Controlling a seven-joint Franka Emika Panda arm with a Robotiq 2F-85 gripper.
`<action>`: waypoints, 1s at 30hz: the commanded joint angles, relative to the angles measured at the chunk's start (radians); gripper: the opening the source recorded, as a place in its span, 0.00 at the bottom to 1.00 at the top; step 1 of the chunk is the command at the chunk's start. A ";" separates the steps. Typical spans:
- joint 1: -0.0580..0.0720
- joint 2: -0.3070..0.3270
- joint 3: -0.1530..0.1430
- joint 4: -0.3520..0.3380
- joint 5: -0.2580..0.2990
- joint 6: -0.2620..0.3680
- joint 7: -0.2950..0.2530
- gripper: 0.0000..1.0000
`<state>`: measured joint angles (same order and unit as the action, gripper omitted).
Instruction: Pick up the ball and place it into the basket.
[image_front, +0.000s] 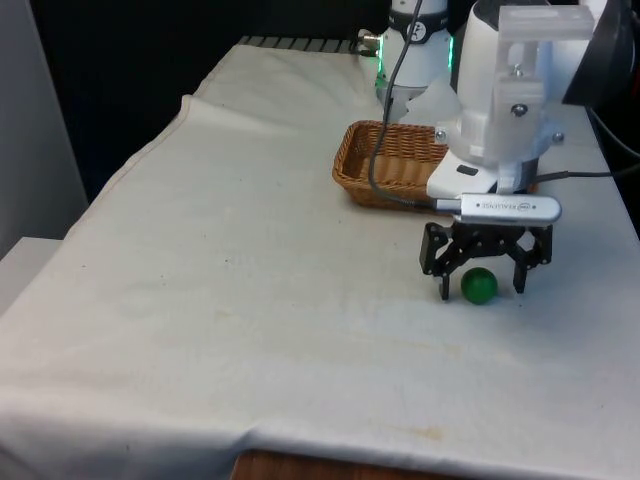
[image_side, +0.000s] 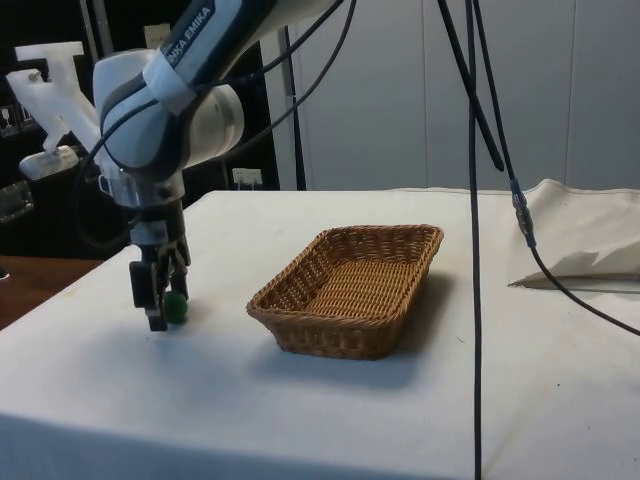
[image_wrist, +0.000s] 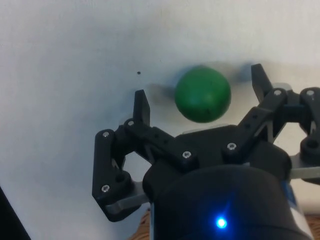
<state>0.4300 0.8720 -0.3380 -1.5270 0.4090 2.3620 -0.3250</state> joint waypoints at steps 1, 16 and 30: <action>-0.003 -0.008 0.004 -0.011 0.006 0.009 -0.009 1.00; -0.003 -0.003 0.001 -0.005 0.002 0.002 -0.006 1.00; -0.003 -0.002 0.000 -0.004 0.001 0.000 -0.005 1.00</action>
<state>0.4280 0.8700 -0.3380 -1.5310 0.4090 2.3620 -0.3290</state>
